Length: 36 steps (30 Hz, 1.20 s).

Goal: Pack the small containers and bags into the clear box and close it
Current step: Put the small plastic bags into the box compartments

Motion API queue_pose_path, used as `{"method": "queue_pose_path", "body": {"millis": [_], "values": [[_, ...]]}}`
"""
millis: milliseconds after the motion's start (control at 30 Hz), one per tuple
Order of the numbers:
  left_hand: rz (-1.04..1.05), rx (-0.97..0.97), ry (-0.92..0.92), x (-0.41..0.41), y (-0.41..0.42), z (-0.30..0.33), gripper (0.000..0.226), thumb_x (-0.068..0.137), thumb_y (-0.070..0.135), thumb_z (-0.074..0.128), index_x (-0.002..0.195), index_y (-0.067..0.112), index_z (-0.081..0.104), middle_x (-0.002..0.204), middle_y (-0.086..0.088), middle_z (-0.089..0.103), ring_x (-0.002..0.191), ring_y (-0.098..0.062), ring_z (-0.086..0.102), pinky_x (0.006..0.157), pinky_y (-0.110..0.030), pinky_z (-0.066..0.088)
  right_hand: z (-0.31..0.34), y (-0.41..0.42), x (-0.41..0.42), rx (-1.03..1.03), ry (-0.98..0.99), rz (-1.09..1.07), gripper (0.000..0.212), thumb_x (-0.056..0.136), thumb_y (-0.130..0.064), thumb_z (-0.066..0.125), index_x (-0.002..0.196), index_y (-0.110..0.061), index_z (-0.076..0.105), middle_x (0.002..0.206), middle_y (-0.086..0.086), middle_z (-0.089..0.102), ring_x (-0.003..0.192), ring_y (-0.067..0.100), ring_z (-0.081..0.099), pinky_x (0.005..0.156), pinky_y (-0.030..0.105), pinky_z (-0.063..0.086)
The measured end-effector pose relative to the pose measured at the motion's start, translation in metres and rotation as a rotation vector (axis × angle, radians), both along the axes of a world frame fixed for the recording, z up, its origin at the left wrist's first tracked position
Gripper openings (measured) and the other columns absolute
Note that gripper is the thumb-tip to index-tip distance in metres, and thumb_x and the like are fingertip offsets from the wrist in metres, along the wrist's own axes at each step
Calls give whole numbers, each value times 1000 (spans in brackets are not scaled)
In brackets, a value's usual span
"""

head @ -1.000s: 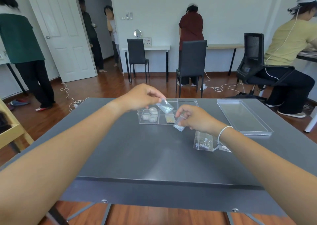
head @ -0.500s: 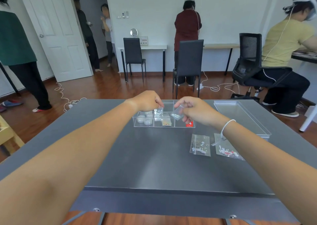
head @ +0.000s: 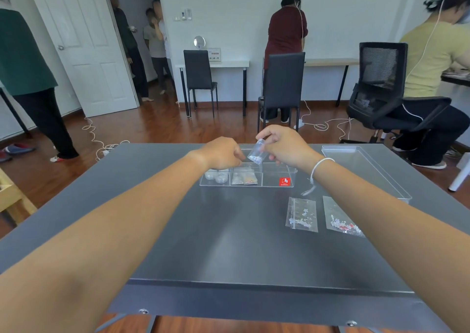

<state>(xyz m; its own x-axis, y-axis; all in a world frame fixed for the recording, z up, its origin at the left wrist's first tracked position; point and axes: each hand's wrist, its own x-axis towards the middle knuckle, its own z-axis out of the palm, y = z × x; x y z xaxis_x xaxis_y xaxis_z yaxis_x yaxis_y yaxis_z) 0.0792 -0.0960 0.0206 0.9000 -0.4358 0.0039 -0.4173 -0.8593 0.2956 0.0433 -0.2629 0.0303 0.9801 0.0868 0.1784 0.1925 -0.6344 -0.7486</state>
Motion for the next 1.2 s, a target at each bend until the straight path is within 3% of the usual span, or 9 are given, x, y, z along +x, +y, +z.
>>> {"method": "queue_pose_path", "body": {"millis": [67,167,367,500,633,967,1200], "values": [[-3,-14,-34,1,4,0,30,89,19,52,117,18,64,129,-3,60,118,-20,53,92,-26,38,0,4,5,-20,7,-3,22,87,-5,51,101,-18,62,83,0,62,61,9,52,53,19,40],[-1,-52,-47,0,13,1,31,88,24,53,117,18,64,130,-2,59,119,-18,53,96,-26,38,-2,9,11,-61,8,6,25,86,-3,51,102,-13,67,97,7,65,80,18,55,72,26,47],[-23,-57,-14,-3,25,-3,38,87,33,57,121,17,61,142,2,48,129,-16,44,106,-26,29,-9,17,19,-223,64,49,26,88,-3,54,109,-11,68,124,9,62,111,24,57,83,26,42],[-25,-84,-10,-3,31,-7,40,87,36,57,123,19,60,144,3,45,129,-14,45,105,-23,27,-10,19,20,-296,92,60,28,84,-2,58,109,-10,68,124,8,62,112,24,57,85,26,42],[-41,-76,-21,-3,32,-9,41,88,35,55,124,17,58,145,2,45,133,-14,40,113,-31,27,-8,21,21,-360,75,45,25,83,-2,60,105,-11,68,120,9,63,108,25,58,81,26,43],[-50,-100,-28,-4,31,-12,40,89,33,54,125,16,57,145,-1,44,135,-15,38,115,-34,26,-14,29,16,-542,60,-38,25,85,-9,52,99,-8,72,110,10,70,99,31,64,90,41,53],[-67,-88,-147,-14,26,-10,41,90,34,52,128,18,54,142,-2,48,131,-17,42,112,-34,31,-10,11,6,-434,-106,-15,28,87,-16,57,113,-15,66,126,5,60,111,24,57,94,36,47]]}}
